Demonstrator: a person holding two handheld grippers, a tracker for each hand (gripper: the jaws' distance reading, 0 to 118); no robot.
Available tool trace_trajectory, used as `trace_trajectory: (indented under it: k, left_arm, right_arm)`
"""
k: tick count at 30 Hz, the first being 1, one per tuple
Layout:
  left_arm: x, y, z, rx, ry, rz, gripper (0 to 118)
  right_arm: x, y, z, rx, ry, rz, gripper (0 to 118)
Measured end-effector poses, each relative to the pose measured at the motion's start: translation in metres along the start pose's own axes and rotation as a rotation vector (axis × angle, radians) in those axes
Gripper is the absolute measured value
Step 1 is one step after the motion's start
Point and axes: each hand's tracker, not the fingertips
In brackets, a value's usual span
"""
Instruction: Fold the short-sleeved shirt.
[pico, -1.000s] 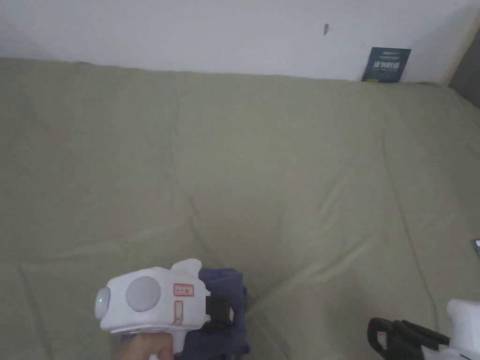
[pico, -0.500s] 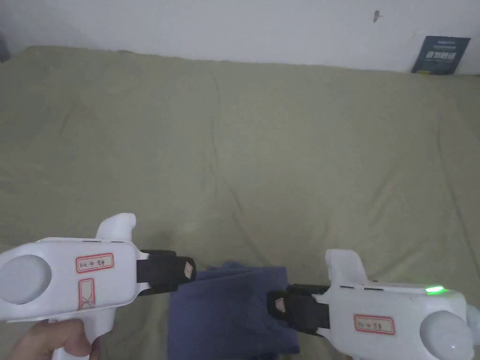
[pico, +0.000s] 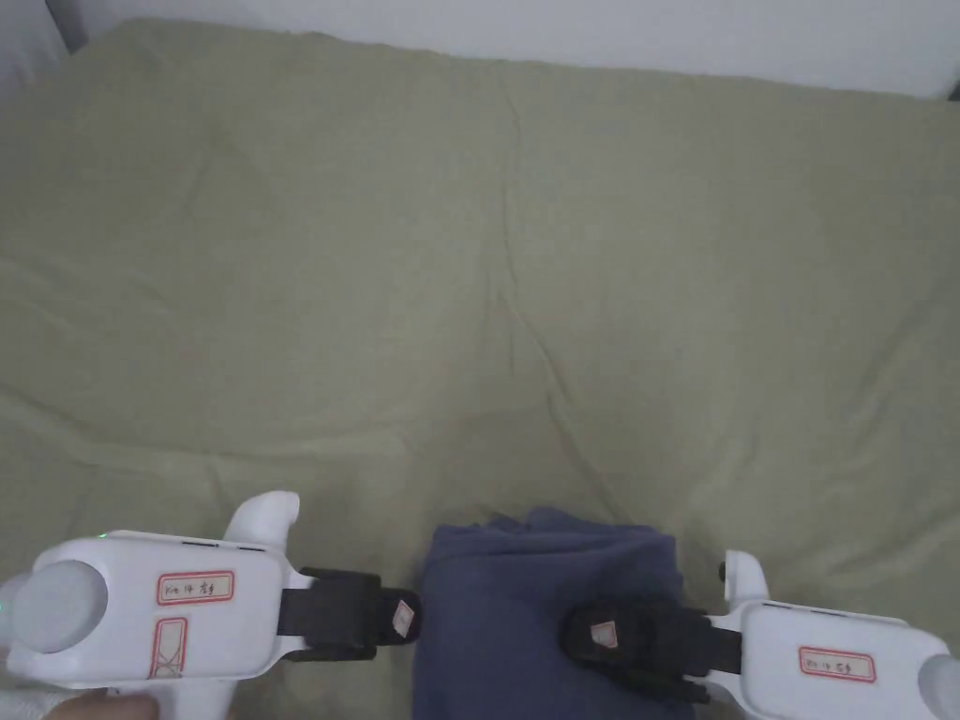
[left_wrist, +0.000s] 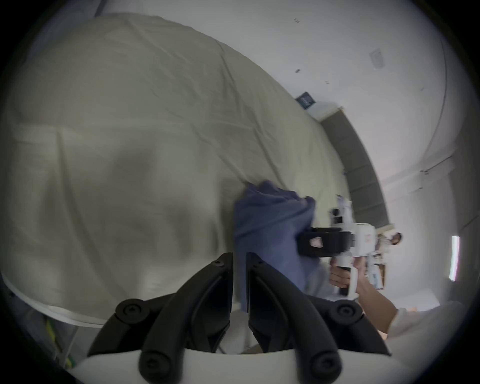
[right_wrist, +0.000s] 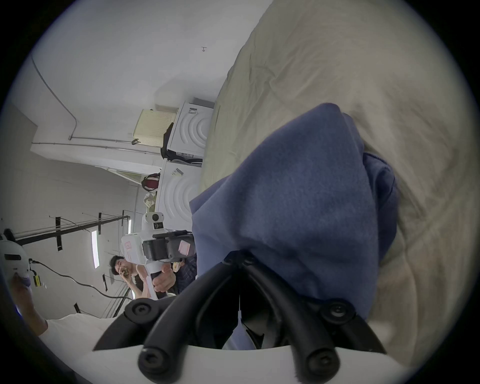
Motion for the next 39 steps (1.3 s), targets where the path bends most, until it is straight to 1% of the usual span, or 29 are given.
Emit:
trace_trajectory:
  k: [1, 2, 3, 4, 5, 7, 10, 12, 14, 15, 16, 17, 18, 20, 23, 26, 28, 30, 33, 35, 37, 39]
  left_arm:
    - [-0.005, 0.002, -0.008, -0.024, -0.028, 0.006, 104]
    - [-0.011, 0.006, -0.016, -0.062, -0.028, 0.006, 118]
    - [-0.014, 0.009, -0.023, -0.087, -0.026, -0.004, 117]
    - [-0.020, 0.006, -0.030, -0.050, -0.033, 0.002, 117]
    - [-0.023, 0.011, -0.039, -0.036, -0.046, -0.028, 117]
    - [-0.030, 0.017, -0.066, -0.038, -0.117, -0.062, 117]
    - [-0.029, 0.025, -0.095, -0.018, -0.151, -0.108, 117]
    - [-0.036, 0.030, -0.111, -0.001, -0.197, -0.121, 116]
    - [-0.041, 0.033, -0.115, -0.013, -0.228, -0.080, 112]
    - [-0.046, 0.032, -0.113, 0.010, -0.223, -0.068, 100]
    - [-0.050, 0.031, -0.108, 0.017, -0.178, -0.057, 54]
    - [-0.056, 0.030, -0.111, 0.005, -0.178, -0.057, 35]
    - [-0.060, 0.027, -0.113, -0.029, -0.211, -0.012, 35]
    - [-0.061, 0.019, -0.112, -0.009, -0.235, 0.031, 35]
    - [-0.054, 0.027, -0.104, -0.020, -0.218, 0.007, 35]
    - [-0.053, 0.033, -0.092, -0.052, -0.218, 0.054, 34]
    - [-0.057, 0.040, -0.069, -0.050, -0.203, 0.048, 34]
    - [-0.054, 0.056, -0.025, -0.014, -0.113, 0.024, 34]
    - [-0.074, 0.075, 0.051, 0.005, -0.042, 0.037, 34]
    - [-0.087, 0.096, 0.116, 0.023, 0.080, 0.019, 34]
    - [-0.105, 0.111, 0.182, 0.029, 0.193, 0.036, 34]
    - [-0.122, 0.132, 0.233, 0.033, 0.294, 0.043, 34]
  right_arm:
    - [-0.001, 0.001, 0.000, -0.004, -0.004, 0.005, 2]
    - [-0.001, 0.002, -0.001, -0.010, -0.008, 0.006, 2]
    - [0.001, 0.004, 0.001, -0.013, -0.005, 0.003, 2]
    - [0.003, 0.005, 0.001, -0.017, -0.001, -0.004, 2]
    - [0.004, 0.004, 0.001, -0.017, 0.004, -0.015, 2]
    - [0.005, 0.004, 0.001, -0.017, 0.014, -0.028, 2]
    - [0.009, 0.005, 0.000, -0.016, 0.031, -0.053, 2]
    - [0.004, 0.003, -0.001, -0.018, 0.033, -0.058, 2]
    - [0.004, 0.004, -0.002, -0.024, 0.033, -0.054, 2]
    - [0.004, 0.005, -0.001, -0.027, 0.035, -0.054, 2]
    - [0.005, 0.006, 0.000, -0.028, 0.040, -0.054, 2]
    - [0.006, 0.006, 0.001, -0.024, 0.043, -0.057, 2]
    - [0.007, 0.007, 0.001, -0.018, 0.036, -0.062, 2]
    - [0.012, 0.008, 0.004, -0.008, 0.048, -0.075, 2]
    - [0.005, 0.006, 0.008, 0.012, 0.030, -0.072, 2]
    - [-0.013, 0.006, 0.017, 0.026, -0.012, -0.011, 2]
    - [-0.024, 0.007, 0.028, 0.056, -0.026, 0.020, 2]
    - [-0.033, 0.011, 0.038, 0.080, -0.023, 0.046, 2]
    - [-0.048, 0.019, 0.049, 0.127, -0.068, 0.082, 2]
    - [-0.055, 0.025, 0.056, 0.157, -0.087, 0.096, 2]
    - [-0.060, 0.031, 0.061, 0.184, -0.103, 0.103, 2]
    - [-0.061, 0.036, 0.067, 0.209, -0.130, 0.115, 2]
